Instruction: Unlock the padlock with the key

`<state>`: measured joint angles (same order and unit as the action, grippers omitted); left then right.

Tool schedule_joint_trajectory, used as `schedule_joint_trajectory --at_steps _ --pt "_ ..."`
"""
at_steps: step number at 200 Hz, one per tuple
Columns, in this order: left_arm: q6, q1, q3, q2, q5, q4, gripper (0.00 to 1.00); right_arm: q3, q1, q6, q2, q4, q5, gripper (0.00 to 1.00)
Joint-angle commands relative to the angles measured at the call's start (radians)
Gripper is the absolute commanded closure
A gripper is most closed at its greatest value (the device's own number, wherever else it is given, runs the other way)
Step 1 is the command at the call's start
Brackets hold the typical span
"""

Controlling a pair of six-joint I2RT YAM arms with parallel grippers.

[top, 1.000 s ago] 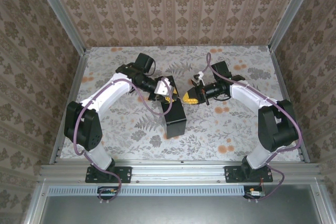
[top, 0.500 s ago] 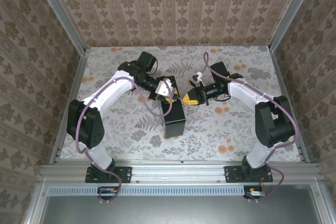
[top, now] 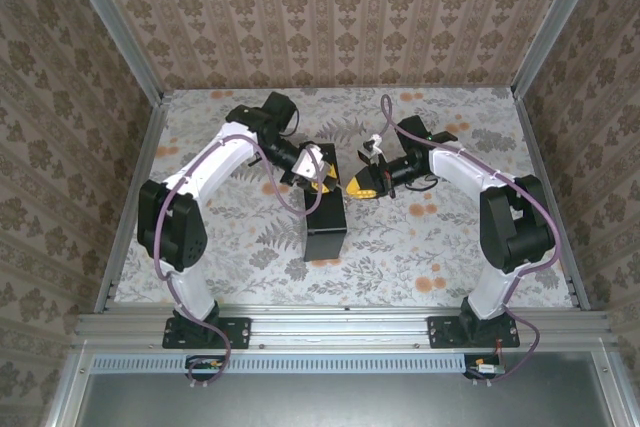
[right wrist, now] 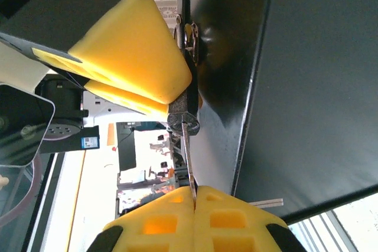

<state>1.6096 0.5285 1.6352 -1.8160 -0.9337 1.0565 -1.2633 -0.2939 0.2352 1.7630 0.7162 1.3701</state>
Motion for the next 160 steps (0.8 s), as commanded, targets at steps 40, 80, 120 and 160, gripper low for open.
schedule_joint_trajectory --at_steps 40,80,120,160 --pt "0.082 0.007 0.016 0.026 -0.125 0.079 0.83 0.035 -0.029 -0.027 -0.028 0.024 0.015 1.00" --pt "0.062 0.009 -0.014 0.049 -0.116 0.050 0.83 0.048 -0.040 -0.013 -0.037 0.016 0.020 1.00" --pt "0.060 0.010 -0.009 0.038 -0.114 0.051 0.83 0.054 -0.039 -0.016 -0.048 0.020 0.019 1.00" --pt "0.069 0.020 -0.008 0.041 -0.107 0.065 0.83 0.024 -0.023 -0.002 -0.021 0.023 0.003 1.00"
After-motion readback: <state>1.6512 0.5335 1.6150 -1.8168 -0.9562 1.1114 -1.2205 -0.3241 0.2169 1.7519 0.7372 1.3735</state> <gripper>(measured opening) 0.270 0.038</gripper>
